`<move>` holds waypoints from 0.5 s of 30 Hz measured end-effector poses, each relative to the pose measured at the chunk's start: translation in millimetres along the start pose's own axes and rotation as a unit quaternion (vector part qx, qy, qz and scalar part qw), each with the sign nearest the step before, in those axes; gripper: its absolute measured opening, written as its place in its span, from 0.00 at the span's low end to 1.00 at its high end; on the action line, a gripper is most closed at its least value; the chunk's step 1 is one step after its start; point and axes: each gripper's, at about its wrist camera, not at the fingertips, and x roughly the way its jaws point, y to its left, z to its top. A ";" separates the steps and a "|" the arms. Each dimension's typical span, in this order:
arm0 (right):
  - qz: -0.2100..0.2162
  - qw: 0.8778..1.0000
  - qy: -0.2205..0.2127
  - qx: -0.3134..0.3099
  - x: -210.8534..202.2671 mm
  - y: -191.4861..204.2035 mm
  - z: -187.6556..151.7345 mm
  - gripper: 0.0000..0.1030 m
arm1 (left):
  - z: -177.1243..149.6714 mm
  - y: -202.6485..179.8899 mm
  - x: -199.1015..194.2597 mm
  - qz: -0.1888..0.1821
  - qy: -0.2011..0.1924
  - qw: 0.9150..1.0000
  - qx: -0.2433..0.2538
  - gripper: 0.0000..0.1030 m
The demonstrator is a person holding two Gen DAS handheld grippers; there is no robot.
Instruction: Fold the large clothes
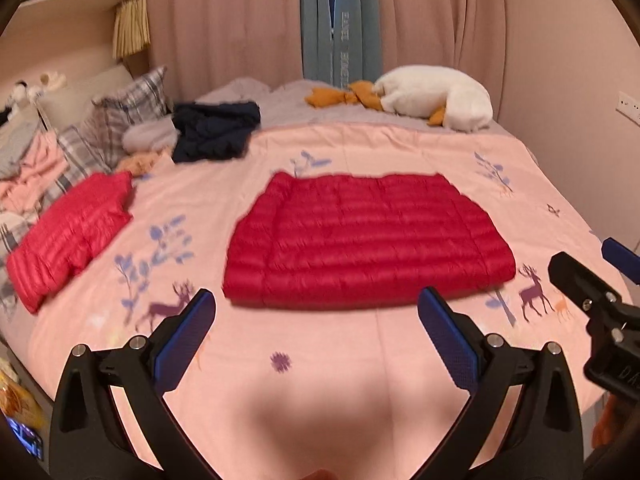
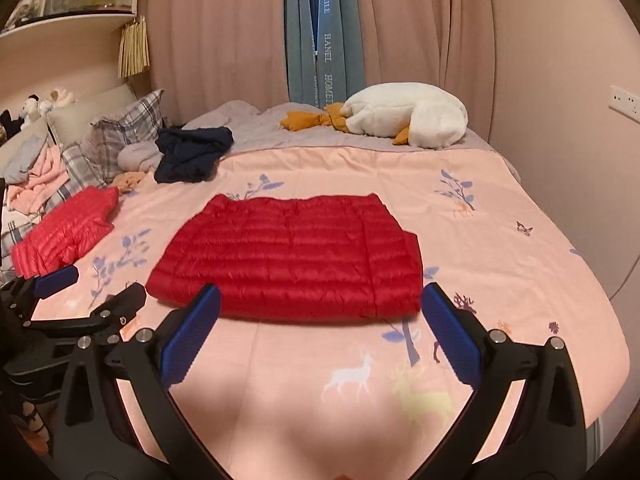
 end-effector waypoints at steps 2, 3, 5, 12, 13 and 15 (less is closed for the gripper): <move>-0.004 1.000 0.003 0.000 0.9 2.1 -4.7 0.98 | -4.4 0.5 1.9 0.004 0.007 1.000 0.003 0.99; -0.005 1.000 0.005 0.002 1.4 2.6 -5.7 0.98 | -6.0 0.5 2.6 0.005 0.010 1.000 0.006 0.99; -0.005 1.000 0.008 0.003 1.8 3.7 -4.2 0.98 | -6.1 1.5 2.8 0.003 0.015 1.000 0.007 0.99; -0.001 1.000 -0.004 -0.001 -9.5 7.2 5.1 0.98 | 4.7 3.8 -13.0 0.015 -0.006 1.000 0.007 0.99; 0.001 1.000 -0.004 0.000 -11.2 8.1 4.9 0.98 | 5.3 3.3 -15.2 0.019 -0.010 1.000 0.007 0.99; 0.001 1.000 -0.004 -0.002 -13.1 9.0 4.0 0.98 | 5.1 1.5 -16.7 0.025 -0.013 1.000 0.009 0.99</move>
